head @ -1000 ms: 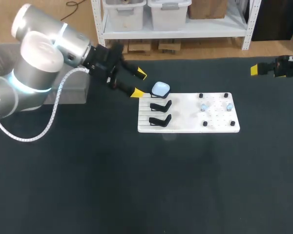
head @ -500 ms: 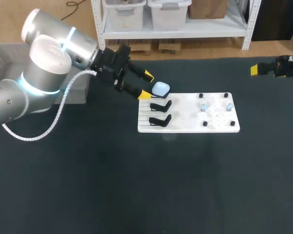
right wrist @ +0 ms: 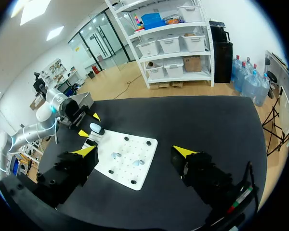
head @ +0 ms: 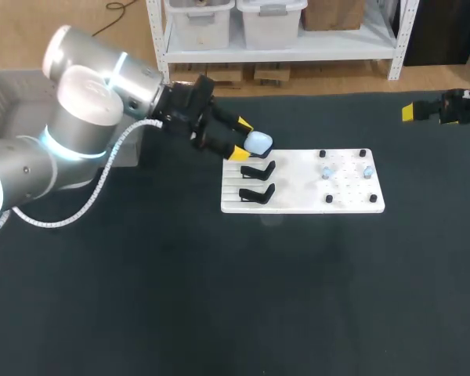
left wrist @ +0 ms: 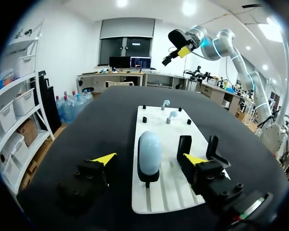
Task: Pick up each earbud case from the left stands, insert the matching earbuds, close the lid, and place the case in the box.
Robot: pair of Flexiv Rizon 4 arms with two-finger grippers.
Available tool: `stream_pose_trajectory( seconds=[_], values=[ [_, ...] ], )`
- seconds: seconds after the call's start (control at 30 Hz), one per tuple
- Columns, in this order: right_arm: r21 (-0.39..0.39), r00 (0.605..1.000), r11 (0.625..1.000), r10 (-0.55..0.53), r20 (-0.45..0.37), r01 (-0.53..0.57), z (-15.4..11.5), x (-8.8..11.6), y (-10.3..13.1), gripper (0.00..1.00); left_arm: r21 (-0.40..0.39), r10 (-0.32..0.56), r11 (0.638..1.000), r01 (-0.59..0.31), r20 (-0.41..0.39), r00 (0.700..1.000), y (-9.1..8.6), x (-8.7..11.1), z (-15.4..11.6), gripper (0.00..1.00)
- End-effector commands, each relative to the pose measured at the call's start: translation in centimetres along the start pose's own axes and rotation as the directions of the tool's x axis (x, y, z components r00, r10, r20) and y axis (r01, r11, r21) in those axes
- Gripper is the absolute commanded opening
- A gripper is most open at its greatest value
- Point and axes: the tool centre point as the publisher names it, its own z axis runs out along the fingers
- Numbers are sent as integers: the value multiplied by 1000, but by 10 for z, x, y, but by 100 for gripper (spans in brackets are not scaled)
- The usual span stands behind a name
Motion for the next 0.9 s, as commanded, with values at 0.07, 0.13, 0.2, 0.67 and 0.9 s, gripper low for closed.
stream_pose_trajectory(
  seconds=[0.07, 0.13, 0.2, 0.67, 0.9],
  values=[
    [0, 1000, 1000, 0, 0, 0, 0, 0, 0, 100, 0, 1, 1000, -1, 10, 1000, 4, 1, 5, 75],
    [0, 1000, 1000, 0, 0, 0, 0, 0, 0, 100, 0, 1, 1000, -1, 13, 1000, 4, 1, 7, 73],
    [0, 1000, 1000, 0, 0, 0, 0, 0, 0, 100, -1, 0, 1000, 0, 15, 1000, 4, 1, 8, 73],
    [0, 1000, 1000, 0, 0, 0, 0, 0, 0, 100, -30, 1, 1000, -1, 21, 1000, 9, 3, 12, 69],
    [0, 1000, 1000, 0, 0, 0, 0, 0, 0, 100, -39, 3, 999, -2, 26, 1000, 11, 4, 13, 65]
  ],
)
